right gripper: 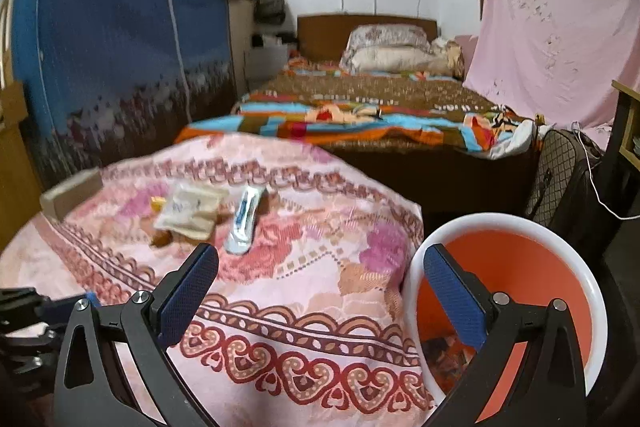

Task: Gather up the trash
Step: 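Grasp the blue plastic piece on the bedspread with the left gripper, then grasp and lift the white toothpaste tube with the right gripper while the left holds the blue piece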

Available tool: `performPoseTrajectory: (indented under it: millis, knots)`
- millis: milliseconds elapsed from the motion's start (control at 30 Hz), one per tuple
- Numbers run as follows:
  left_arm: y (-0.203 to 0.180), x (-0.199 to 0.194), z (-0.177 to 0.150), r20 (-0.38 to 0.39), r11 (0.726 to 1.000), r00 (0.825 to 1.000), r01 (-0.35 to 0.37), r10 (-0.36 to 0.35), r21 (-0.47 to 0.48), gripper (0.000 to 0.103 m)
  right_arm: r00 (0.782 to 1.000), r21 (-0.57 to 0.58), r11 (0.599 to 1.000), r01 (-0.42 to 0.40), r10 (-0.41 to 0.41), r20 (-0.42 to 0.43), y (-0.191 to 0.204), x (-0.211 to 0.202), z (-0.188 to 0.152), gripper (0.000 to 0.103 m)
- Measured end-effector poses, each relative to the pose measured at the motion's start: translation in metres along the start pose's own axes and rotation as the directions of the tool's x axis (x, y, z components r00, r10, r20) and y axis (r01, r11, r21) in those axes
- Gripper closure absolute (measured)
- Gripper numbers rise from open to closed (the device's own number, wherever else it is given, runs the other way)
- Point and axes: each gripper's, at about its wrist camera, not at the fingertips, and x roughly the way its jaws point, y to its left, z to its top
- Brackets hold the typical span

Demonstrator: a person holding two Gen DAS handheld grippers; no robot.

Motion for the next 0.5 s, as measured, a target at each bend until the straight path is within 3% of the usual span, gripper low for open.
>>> performPoseTrajectory:
  millis: [233,367,500]
  knots:
    - [0.025,-0.004,0.020,0.053,0.998,0.998,-0.040,0.042,-0.050,0.092,0.998,-0.064,0.998,-0.017,0.013,-0.064,0.014,0.014,0.003,0.002]
    - [0.036,-0.003,0.033,0.086,0.996,0.994,-0.069,0.074,-0.058,0.092,0.995,-0.096,0.994,-0.051,0.042,-0.093,0.025,0.023,0.009,0.026]
    - [0.040,-0.001,0.042,0.133,0.995,0.987,-0.091,0.095,-0.041,0.092,0.988,-0.106,0.991,-0.084,0.070,-0.135,0.031,0.039,0.018,0.042]
